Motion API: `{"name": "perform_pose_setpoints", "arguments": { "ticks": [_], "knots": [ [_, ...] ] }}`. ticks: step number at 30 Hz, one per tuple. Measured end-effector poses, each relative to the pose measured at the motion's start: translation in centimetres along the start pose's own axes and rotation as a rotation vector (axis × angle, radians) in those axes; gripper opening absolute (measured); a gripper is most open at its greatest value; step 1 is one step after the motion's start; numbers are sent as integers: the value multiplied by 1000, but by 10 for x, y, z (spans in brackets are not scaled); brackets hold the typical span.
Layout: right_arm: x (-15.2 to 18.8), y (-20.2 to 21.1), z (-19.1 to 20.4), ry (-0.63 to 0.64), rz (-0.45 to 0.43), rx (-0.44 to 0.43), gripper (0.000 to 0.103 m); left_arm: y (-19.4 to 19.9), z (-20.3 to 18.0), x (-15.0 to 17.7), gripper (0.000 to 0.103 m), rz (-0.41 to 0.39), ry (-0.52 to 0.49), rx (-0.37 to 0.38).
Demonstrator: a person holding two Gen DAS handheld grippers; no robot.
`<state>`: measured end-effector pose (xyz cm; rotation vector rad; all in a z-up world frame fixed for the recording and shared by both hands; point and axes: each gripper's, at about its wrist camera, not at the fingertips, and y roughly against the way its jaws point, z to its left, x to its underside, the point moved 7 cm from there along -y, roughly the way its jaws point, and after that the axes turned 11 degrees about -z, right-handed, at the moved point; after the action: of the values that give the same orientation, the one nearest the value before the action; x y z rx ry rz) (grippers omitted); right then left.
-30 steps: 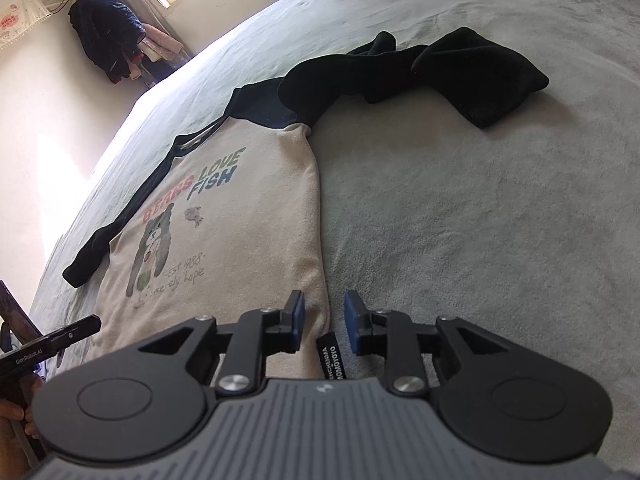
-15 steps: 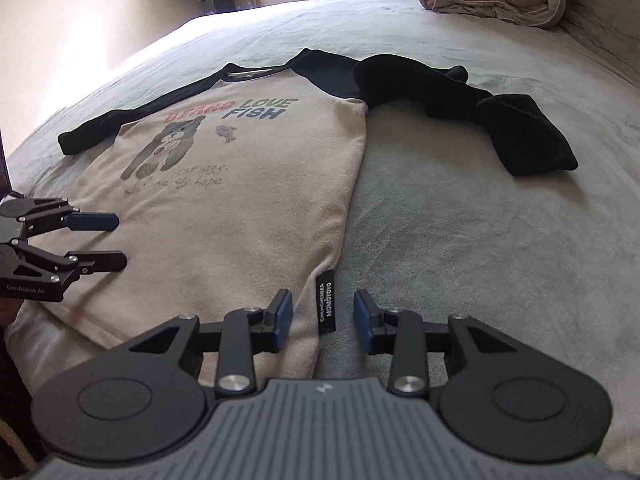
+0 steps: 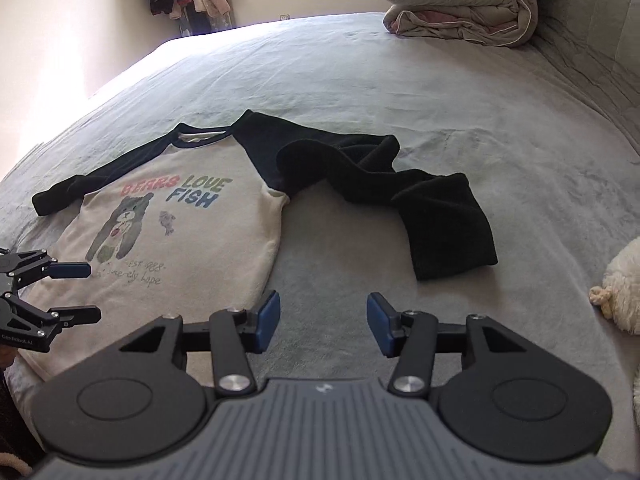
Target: Fold clothes
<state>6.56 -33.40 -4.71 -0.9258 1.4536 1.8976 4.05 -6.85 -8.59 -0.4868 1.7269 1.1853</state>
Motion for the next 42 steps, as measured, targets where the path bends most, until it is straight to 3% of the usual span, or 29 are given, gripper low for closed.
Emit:
{"name": "perform_pose_setpoints", "arguments": {
  "ticks": [5, 8, 13, 17, 19, 21, 25, 27, 29, 33, 36, 38, 40, 42],
  "knots": [
    [-28, -38, -62, -97, -55, 55, 53, -43, -1, -30, 78, 4, 5, -87],
    [-35, -63, -94, -143, -57, 73, 53, -73, -9, -52, 78, -11, -2, -89],
    [-52, -94, -131, -234, -96, 8, 52, -115, -42, -92, 73, -77, -13, -89],
    [-52, -104, -149, -288, -174, -21, 52, -137, -87, -103, 71, -93, 37, -11],
    [-42, -103, -155, -327, -208, -67, 52, -153, -112, -102, 69, -83, -14, 18],
    [-33, -108, -160, -345, -144, -109, 48, -172, -131, -102, 65, -72, -92, 25],
    [-36, -86, -177, -412, -187, -144, 52, -208, -151, -106, 57, -19, -143, 13],
    [-36, -76, -181, -421, -181, -176, 52, -220, -157, -109, 55, 24, -128, 19],
    [-33, -69, -179, -411, -157, -196, 52, -231, -164, -111, 42, 68, -112, 25],
    [-26, -59, -172, -321, -129, -187, 52, -249, -175, -116, 42, 132, -104, 29],
    [-24, -63, -177, -335, -122, -176, 52, -259, -177, -116, 39, 188, -43, 27],
    [-23, -64, -179, -343, -118, -174, 52, -263, -177, -116, 9, 228, 16, 33],
    [-22, -64, -183, -346, -119, -172, 52, -264, -177, -117, 6, 249, 80, 29],
    [-23, -63, -185, -354, -124, -180, 52, -251, -171, -125, 6, 197, 160, -4]
  ]
}}
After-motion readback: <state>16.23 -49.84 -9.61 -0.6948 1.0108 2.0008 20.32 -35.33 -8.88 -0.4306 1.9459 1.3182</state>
